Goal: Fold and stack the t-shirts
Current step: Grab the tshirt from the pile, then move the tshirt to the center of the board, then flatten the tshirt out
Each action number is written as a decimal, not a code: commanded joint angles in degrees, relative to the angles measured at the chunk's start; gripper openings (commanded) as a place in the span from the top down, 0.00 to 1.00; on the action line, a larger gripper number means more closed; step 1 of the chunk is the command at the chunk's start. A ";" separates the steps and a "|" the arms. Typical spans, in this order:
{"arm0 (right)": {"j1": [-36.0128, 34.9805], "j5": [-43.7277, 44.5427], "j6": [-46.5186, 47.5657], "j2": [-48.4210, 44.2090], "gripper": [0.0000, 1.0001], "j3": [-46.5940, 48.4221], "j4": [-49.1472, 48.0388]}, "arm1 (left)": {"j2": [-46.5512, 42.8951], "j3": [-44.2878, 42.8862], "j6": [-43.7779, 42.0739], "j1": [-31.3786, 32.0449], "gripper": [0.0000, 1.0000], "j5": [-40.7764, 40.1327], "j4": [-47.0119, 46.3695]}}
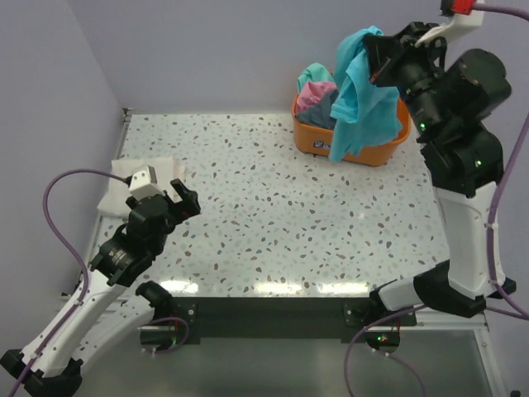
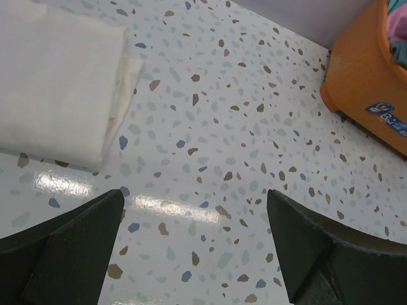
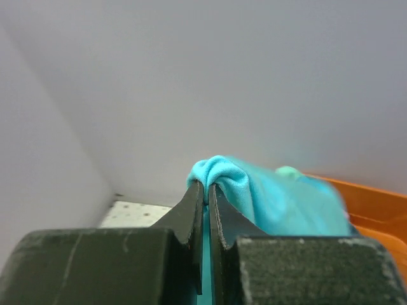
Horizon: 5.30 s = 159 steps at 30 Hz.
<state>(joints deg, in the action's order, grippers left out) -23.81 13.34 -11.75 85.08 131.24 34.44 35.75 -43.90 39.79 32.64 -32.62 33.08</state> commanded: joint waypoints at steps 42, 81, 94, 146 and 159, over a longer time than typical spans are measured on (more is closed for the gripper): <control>4.13 9.16 -29.30 -32.50 0.01 -90.98 7.58 | 10.04 19.90 6.00 -0.04 0.00 28.66 -10.04; 5.27 20.14 -16.73 26.45 0.49 -54.25 -6.40 | 23.06 15.51 -2.08 -0.04 1.00 19.62 -25.97; 6.06 26.80 -15.59 -6.99 1.00 -57.26 -3.34 | 7.69 -1.34 -4.46 -0.04 1.00 7.94 -14.01; 6.77 18.66 -12.24 -10.79 0.01 -48.78 7.57 | 19.99 1.54 6.09 -7.50 0.00 -5.00 -0.83; -43.82 5.29 -33.05 -21.11 0.01 -77.09 10.31 | 17.86 5.49 6.26 -10.14 0.00 0.35 -2.67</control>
<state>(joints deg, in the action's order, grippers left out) -56.18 23.27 -36.45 62.65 55.70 44.99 52.66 -39.59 45.06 23.62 -34.41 31.92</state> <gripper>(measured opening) 0.986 0.997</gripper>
